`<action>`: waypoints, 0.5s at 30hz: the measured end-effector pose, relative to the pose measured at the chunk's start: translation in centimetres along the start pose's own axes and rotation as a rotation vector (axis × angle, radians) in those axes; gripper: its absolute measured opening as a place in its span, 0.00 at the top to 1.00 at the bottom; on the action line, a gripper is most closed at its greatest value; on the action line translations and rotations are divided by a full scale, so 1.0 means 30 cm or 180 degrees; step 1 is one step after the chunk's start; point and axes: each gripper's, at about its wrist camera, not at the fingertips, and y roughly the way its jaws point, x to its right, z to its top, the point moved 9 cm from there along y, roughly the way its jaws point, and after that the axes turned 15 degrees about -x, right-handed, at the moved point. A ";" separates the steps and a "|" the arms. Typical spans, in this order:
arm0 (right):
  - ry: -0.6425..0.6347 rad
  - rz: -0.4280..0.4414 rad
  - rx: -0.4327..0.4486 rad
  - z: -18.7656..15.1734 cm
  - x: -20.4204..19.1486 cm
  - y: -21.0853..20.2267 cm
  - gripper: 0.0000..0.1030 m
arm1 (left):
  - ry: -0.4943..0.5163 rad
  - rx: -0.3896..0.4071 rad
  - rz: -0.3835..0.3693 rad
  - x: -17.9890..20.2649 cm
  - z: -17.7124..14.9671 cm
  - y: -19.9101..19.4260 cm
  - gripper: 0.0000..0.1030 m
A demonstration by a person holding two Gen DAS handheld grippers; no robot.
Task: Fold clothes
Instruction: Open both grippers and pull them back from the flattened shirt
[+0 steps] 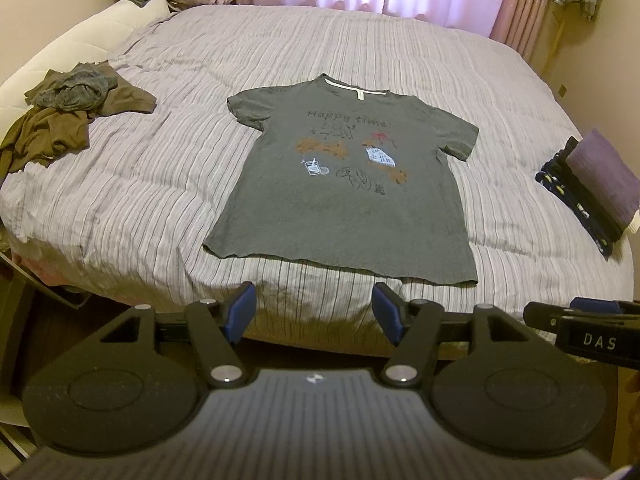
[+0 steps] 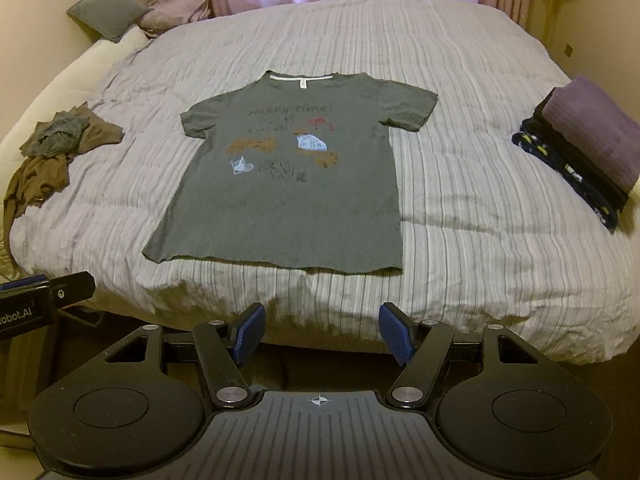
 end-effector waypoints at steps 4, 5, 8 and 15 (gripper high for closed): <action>-0.0009 -0.0001 0.0010 0.025 0.011 0.007 0.36 | -0.0005 -0.0025 -0.0003 0.010 0.019 0.018 0.41; -0.0008 -0.0007 0.0013 0.033 0.014 0.008 0.36 | -0.0006 -0.0026 -0.0006 0.012 0.026 0.022 0.41; -0.0006 -0.0026 0.0010 0.053 0.022 0.020 0.36 | -0.0004 -0.0034 -0.0017 0.020 0.049 0.038 0.41; 0.0072 -0.0075 -0.0018 0.124 0.055 0.061 0.36 | 0.0067 -0.0092 -0.0057 0.044 0.133 0.103 0.41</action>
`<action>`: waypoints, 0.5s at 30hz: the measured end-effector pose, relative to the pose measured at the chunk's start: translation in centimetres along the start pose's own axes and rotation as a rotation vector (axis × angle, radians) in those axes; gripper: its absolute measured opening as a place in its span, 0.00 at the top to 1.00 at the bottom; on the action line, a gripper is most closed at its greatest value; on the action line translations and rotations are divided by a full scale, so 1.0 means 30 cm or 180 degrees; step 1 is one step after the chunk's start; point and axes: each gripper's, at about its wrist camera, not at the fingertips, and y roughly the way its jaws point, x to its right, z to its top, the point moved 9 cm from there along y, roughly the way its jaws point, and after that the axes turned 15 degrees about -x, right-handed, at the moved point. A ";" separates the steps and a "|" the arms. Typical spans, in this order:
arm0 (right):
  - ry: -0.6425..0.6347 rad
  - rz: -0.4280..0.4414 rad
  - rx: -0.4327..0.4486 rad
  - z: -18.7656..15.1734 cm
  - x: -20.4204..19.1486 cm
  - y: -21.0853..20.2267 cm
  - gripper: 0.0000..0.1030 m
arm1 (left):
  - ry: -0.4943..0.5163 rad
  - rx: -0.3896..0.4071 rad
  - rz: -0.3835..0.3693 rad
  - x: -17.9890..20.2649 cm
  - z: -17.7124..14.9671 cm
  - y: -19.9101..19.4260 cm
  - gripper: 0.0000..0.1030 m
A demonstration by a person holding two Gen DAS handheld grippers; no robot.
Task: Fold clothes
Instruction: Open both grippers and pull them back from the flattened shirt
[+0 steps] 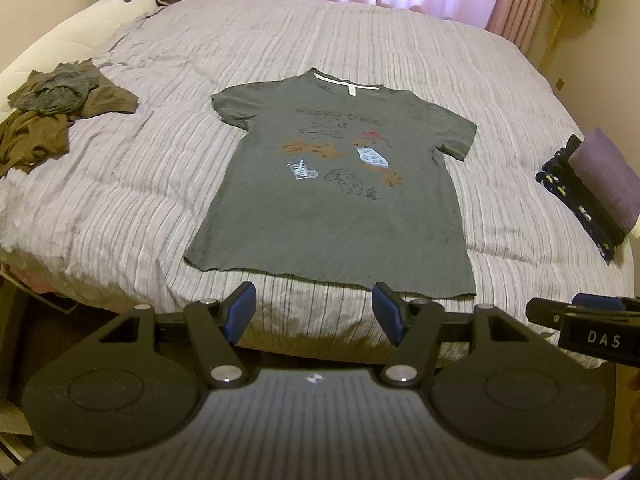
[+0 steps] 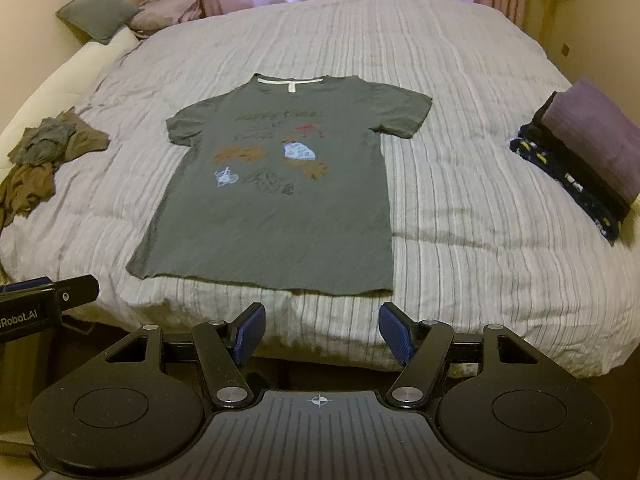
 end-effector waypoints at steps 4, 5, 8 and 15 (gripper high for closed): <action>0.0032 -0.0037 -0.0012 0.074 0.009 0.028 0.36 | 0.0056 -0.0034 -0.0029 0.008 0.066 0.040 0.41; 0.0036 -0.0048 -0.0015 0.095 0.007 0.036 0.36 | 0.0061 -0.0042 -0.0034 0.007 0.088 0.050 0.41; 0.0047 -0.0083 -0.0027 0.164 0.004 0.060 0.36 | 0.0065 -0.0069 -0.0057 -0.013 0.171 0.084 0.41; 0.0111 -0.0131 -0.0118 0.360 -0.054 0.123 0.36 | 0.0093 -0.0164 -0.0089 -0.087 0.387 0.158 0.41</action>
